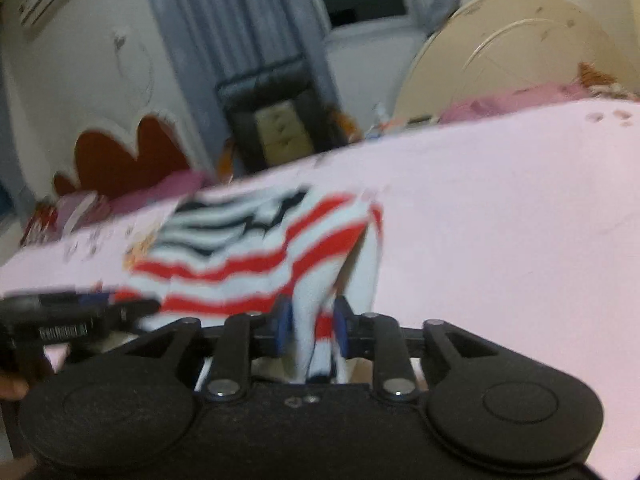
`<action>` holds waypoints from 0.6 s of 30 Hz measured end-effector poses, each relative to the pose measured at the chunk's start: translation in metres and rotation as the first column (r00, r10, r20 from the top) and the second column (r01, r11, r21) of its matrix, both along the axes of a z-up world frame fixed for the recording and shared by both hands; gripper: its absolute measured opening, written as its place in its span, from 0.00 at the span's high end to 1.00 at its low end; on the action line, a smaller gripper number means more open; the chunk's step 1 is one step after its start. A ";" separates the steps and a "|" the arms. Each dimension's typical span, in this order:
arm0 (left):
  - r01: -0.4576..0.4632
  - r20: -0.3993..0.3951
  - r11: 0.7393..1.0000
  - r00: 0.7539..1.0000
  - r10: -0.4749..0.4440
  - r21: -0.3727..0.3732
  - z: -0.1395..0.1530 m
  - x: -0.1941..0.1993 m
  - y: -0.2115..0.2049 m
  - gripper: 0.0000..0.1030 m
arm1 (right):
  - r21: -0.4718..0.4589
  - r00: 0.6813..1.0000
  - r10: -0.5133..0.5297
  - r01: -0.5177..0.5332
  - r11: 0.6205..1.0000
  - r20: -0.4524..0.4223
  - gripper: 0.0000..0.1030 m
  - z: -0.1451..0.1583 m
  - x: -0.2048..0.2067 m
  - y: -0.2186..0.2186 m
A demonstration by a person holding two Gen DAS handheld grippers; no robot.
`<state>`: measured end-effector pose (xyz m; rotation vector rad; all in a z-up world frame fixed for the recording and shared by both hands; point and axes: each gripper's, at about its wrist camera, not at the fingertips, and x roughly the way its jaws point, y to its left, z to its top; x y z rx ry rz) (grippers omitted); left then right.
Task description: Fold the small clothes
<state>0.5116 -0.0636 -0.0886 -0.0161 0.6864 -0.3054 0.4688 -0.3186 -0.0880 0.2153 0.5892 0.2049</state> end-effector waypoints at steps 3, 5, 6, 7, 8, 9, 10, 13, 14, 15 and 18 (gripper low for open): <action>0.003 0.004 1.000 1.000 -0.003 0.025 0.002 -0.002 -0.005 0.46 | 0.027 0.999 -0.027 0.026 0.999 0.032 0.77 0.017 -0.009 -0.007; 0.000 0.004 0.999 1.000 0.000 0.035 0.003 -0.004 -0.007 0.46 | 0.026 0.999 -0.018 0.017 1.000 0.038 0.78 0.027 -0.013 -0.005; -0.002 0.004 0.999 1.000 0.002 0.038 0.003 -0.004 -0.008 0.46 | 0.019 0.999 -0.008 0.007 1.000 0.036 0.78 0.030 -0.013 -0.003; -0.001 0.005 0.999 1.000 0.001 0.043 0.003 -0.004 -0.009 0.46 | 0.010 1.000 0.006 -0.006 1.000 0.031 0.78 0.032 -0.014 0.002; 0.003 0.008 0.999 1.000 -0.003 0.054 0.003 -0.005 -0.011 0.46 | -0.007 1.000 0.017 -0.017 1.000 0.026 0.78 0.032 -0.016 0.006; 0.007 0.011 0.998 1.000 -0.008 0.065 0.003 -0.005 -0.012 0.46 | -0.029 0.999 0.026 -0.025 0.999 0.021 0.79 0.030 -0.017 0.010; 0.011 0.014 0.997 1.000 -0.012 0.075 0.003 -0.006 -0.013 0.46 | -0.062 0.999 0.039 -0.038 0.997 0.011 0.80 0.026 -0.017 0.015; 0.012 0.013 0.997 1.000 -0.013 0.070 0.004 -0.007 -0.012 0.46 | -0.167 0.991 0.001 -0.024 0.986 -0.137 0.89 -0.001 0.002 0.028; 0.005 0.016 0.998 1.000 -0.006 0.069 0.005 -0.009 -0.011 0.46 | -0.153 0.989 -0.017 -0.005 0.988 -0.145 0.87 -0.010 0.003 0.023; 0.000 0.031 0.998 1.000 -0.002 0.070 0.010 -0.014 -0.009 0.46 | -0.119 0.990 -0.030 0.013 0.993 -0.141 0.82 -0.011 0.002 0.017; 0.002 0.094 0.997 0.996 -0.010 0.078 0.022 -0.041 -0.003 0.46 | -0.126 0.992 -0.070 0.056 0.991 -0.110 0.93 0.006 -0.013 0.016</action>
